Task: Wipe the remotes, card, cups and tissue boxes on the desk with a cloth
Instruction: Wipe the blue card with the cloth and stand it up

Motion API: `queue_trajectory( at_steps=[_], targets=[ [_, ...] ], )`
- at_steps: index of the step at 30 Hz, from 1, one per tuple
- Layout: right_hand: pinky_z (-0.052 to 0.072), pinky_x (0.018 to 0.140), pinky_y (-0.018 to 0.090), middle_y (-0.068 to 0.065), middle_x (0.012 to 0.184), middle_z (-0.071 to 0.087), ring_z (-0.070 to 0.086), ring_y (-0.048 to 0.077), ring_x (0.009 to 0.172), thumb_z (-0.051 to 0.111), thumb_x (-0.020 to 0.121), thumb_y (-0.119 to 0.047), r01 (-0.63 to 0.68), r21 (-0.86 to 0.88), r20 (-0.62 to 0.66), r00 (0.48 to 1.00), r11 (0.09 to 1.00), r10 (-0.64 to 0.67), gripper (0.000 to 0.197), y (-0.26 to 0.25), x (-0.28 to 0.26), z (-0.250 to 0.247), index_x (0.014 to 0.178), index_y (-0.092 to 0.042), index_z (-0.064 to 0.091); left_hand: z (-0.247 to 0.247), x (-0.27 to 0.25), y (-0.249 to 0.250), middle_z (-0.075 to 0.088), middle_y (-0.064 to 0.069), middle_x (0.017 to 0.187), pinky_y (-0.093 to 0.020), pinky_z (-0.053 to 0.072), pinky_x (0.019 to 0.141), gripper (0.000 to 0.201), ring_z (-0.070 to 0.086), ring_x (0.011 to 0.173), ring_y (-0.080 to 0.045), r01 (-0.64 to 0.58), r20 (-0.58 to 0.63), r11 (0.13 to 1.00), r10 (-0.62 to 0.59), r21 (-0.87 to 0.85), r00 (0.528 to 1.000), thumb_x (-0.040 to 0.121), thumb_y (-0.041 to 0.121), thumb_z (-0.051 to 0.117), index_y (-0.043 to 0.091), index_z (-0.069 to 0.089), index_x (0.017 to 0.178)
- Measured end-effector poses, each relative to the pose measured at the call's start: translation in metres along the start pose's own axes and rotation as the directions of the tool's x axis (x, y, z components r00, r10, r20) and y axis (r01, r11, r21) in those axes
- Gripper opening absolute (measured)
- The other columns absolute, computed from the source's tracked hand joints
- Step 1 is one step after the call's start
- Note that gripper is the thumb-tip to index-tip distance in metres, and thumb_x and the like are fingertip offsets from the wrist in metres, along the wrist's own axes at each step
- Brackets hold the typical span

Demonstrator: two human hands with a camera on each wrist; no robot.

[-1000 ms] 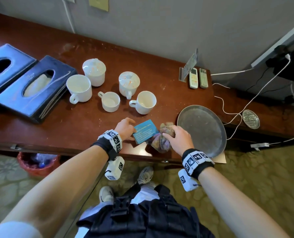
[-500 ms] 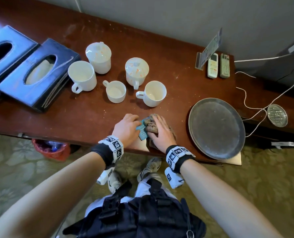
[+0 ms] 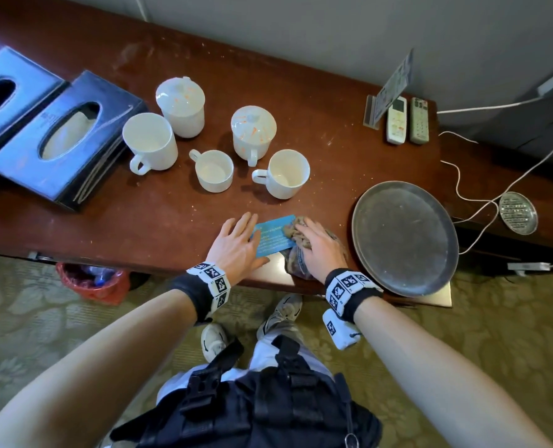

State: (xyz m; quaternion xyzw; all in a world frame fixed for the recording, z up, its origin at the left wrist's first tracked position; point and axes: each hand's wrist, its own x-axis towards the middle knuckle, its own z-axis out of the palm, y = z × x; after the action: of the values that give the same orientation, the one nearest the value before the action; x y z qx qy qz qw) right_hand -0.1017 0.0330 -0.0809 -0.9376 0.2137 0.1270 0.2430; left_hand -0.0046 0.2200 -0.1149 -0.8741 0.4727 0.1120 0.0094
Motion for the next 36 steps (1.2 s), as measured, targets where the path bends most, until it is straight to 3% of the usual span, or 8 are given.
queue_trajectory(
  at_steps=[4,10,14,21,25,29,33,36],
  targets=[
    [0.019,0.119,0.037,-0.003,0.158,0.032,0.029,0.019,0.145,0.048,0.096,-0.007,0.018,-0.023,0.067,0.998,1.0,-0.017,0.051,0.012,-0.02,-0.015,0.145,-0.022,0.046,0.001,0.005,-0.006,0.023,-0.013,0.163,-0.045,0.017,0.117,0.066,0.014,0.151,-0.028,0.004,-0.01,1.0,-0.004,0.022,1.0,0.101,0.054,0.039,0.009,0.039,0.149],
    [0.03,0.114,0.036,0.0,0.148,0.048,0.047,0.026,0.133,0.054,0.098,-0.015,-0.083,0.009,-0.169,0.982,0.997,0.083,0.044,0.023,-0.028,-0.074,0.142,-0.022,0.05,0.003,0.0,-0.007,0.035,-0.017,0.156,-0.049,0.022,0.113,0.063,0.02,0.148,-0.033,0.013,-0.021,0.999,-0.013,-0.033,1.0,0.097,0.05,0.048,0.008,0.046,0.144],
    [0.043,0.103,0.034,0.002,0.133,0.058,0.054,0.021,0.119,0.065,0.093,-0.024,-0.113,0.203,-0.181,0.972,0.973,0.151,0.051,-0.003,-0.022,-0.056,0.14,-0.028,0.045,0.0,-0.004,-0.007,0.037,-0.014,0.152,-0.048,0.024,0.11,0.055,0.023,0.145,-0.035,0.026,-0.009,0.999,-0.026,-0.046,1.0,0.097,0.038,0.05,0.011,0.045,0.144],
    [0.016,0.118,0.029,-0.005,0.158,0.03,0.021,0.018,0.148,0.06,0.096,-0.03,0.12,0.071,-0.053,0.992,0.99,-0.117,0.047,-0.022,-0.006,0.04,0.142,-0.026,0.051,0.006,-0.004,-0.013,0.048,-0.002,0.147,-0.044,0.03,0.103,0.043,0.04,0.134,-0.028,0.029,-0.055,0.993,-0.036,-0.112,0.998,0.097,0.038,0.055,0.016,0.058,0.134],
    [0.018,0.12,0.033,-0.004,0.156,0.034,0.025,0.017,0.147,0.058,0.096,-0.021,0.183,-0.054,-0.08,0.979,0.982,-0.187,0.045,0.0,-0.006,0.038,0.14,-0.02,0.052,0.01,-0.004,-0.015,0.048,0.0,0.147,-0.044,0.026,0.104,0.043,0.04,0.131,-0.028,0.044,-0.094,0.982,-0.063,-0.185,0.994,0.098,0.04,0.054,0.017,0.058,0.134],
    [0.012,0.117,0.028,-0.001,0.154,0.038,0.028,0.023,0.145,0.057,0.095,-0.011,0.066,-0.005,-0.185,0.981,0.998,-0.066,0.042,-0.008,0.001,0.039,0.137,-0.016,0.056,0.014,-0.005,-0.018,0.054,0.0,0.143,-0.048,0.031,0.101,0.04,0.045,0.128,-0.031,0.04,-0.123,0.97,-0.071,-0.241,0.99,0.093,0.038,0.063,0.017,0.064,0.128],
    [0.021,0.116,0.041,0.007,0.147,0.049,0.039,0.032,0.139,0.058,0.081,0.002,0.343,-0.05,-0.124,0.93,0.938,-0.347,0.046,-0.02,-0.012,0.053,0.126,-0.008,0.065,0.017,-0.007,-0.018,0.061,-0.002,0.135,-0.051,0.038,0.096,0.036,0.052,0.121,-0.034,0.037,-0.172,0.964,-0.085,-0.264,0.981,0.088,0.034,0.07,0.016,0.069,0.12],
    [0.025,0.119,0.044,0.004,0.15,0.045,0.035,0.028,0.142,0.058,0.082,0.002,0.321,-0.071,-0.062,0.944,0.944,-0.325,0.05,-0.009,-0.008,0.043,0.129,-0.012,0.063,0.017,-0.005,-0.018,0.064,-0.003,0.132,-0.052,0.039,0.094,0.035,0.054,0.119,-0.035,0.032,-0.202,0.955,-0.095,-0.293,0.975,0.085,0.033,0.074,0.014,0.071,0.113]
  ],
)
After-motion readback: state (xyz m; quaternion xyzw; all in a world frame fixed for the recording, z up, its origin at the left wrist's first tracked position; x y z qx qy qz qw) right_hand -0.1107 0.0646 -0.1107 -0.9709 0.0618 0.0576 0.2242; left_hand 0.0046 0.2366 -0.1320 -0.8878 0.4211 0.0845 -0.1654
